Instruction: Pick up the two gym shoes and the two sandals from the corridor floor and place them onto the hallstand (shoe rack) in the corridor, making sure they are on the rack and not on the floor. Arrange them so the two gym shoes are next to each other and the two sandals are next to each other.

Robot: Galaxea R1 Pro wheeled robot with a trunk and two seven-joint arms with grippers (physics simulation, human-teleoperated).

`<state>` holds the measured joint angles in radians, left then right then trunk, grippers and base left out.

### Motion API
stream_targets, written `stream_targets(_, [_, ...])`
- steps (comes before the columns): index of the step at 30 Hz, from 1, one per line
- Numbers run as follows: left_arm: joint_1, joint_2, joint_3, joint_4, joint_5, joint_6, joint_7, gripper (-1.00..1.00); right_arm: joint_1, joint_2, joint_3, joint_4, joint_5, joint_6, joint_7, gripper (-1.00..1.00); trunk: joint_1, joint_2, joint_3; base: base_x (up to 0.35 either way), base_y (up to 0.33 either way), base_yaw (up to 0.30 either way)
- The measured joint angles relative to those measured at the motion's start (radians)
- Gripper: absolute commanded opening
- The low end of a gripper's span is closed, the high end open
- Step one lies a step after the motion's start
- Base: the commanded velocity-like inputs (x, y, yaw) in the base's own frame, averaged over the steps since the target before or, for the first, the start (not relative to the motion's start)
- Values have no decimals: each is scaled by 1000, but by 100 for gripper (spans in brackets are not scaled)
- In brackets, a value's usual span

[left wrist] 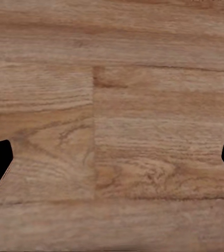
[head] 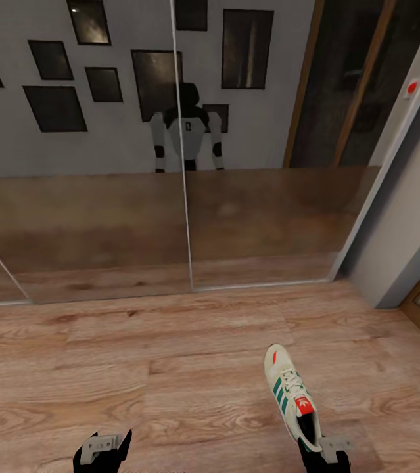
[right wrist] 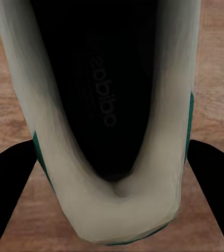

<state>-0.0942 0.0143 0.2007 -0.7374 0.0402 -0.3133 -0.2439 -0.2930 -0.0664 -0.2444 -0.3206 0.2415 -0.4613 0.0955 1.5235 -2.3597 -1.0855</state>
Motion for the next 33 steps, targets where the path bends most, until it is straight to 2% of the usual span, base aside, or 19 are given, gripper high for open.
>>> stream_targets(33, [0,0,0,1,-1,0,0,100,0,0,0,0,0,0,0,-100,0,0,0,0,0,278])
